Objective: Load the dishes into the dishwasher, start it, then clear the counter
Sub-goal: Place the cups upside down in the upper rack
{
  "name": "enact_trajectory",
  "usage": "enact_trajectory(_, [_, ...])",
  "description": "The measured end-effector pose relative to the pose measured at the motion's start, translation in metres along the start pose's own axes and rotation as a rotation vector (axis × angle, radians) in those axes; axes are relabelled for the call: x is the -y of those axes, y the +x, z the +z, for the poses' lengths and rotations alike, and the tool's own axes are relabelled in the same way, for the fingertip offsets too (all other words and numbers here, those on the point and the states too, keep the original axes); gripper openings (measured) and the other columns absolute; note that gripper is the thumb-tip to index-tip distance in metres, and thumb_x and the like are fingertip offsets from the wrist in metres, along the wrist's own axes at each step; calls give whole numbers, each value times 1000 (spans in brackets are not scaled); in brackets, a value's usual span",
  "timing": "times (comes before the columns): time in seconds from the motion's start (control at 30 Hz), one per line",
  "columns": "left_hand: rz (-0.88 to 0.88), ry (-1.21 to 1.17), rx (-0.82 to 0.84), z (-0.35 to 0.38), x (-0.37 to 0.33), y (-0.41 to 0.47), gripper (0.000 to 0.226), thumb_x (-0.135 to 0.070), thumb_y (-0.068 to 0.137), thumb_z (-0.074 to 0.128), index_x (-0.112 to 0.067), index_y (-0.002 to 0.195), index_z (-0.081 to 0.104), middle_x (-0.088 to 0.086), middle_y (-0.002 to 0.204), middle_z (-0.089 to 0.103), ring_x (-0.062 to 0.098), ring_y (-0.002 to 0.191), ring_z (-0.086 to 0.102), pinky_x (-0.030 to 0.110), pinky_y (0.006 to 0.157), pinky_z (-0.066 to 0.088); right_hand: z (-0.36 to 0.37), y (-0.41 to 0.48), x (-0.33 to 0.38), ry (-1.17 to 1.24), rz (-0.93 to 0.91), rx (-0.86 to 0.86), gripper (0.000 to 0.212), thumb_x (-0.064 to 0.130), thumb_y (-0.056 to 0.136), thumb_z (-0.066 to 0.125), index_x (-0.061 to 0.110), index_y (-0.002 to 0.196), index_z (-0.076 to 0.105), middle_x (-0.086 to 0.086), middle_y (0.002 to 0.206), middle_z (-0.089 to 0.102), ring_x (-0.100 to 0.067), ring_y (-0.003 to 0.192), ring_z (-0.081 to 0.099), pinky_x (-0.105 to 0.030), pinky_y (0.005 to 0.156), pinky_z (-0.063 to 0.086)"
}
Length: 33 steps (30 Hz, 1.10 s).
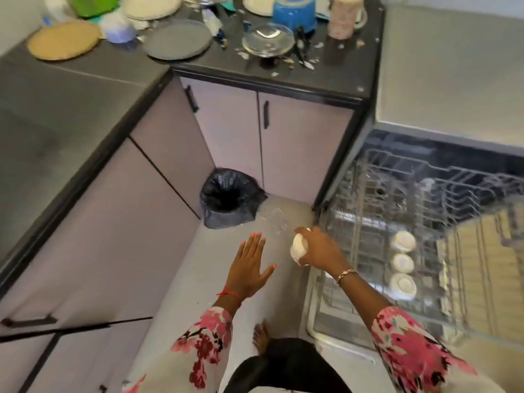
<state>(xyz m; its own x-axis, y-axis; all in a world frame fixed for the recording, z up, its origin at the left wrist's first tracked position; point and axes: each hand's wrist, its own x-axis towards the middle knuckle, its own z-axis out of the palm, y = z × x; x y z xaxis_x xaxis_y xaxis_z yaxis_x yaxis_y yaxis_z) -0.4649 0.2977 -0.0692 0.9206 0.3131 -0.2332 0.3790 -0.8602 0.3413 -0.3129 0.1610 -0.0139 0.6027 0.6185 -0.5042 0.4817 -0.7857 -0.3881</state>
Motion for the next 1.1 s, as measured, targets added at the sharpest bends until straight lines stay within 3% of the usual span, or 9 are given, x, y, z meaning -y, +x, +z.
enact_trajectory(0.3, [226,33,97,43,-114,26,70,-49,97,35,-12,151,9,4,159,0,17,147,-9,25,115,-13,0,-66,-130,140,203,-112,79,25,71,75,22,139,34,-12,137,42,-35,122,44,-42,91,44])
enact_trajectory(0.6, [191,42,91,69,-209,94,66,-42,99,35,-11,150,8,6,159,0,18,148,-5,24,115,-11,-49,-56,-261,201,234,-192,78,26,72,76,19,139,36,-13,139,35,-34,123,42,-41,94,44])
enact_trajectory(0.87, [149,80,53,82,-227,165,60,-20,100,32,-5,150,3,10,159,-3,24,148,-2,31,118,-2,-85,12,-329,290,285,-250,80,22,71,78,17,139,36,-16,134,40,-36,121,45,-46,93,46])
enact_trajectory(1.1, [76,55,-5,106,-226,208,64,4,91,33,6,146,-1,23,156,-5,33,146,-5,33,121,-2,-80,70,-352,156,276,-254,81,28,74,75,18,141,31,-17,140,34,-38,125,40,-48,88,49])
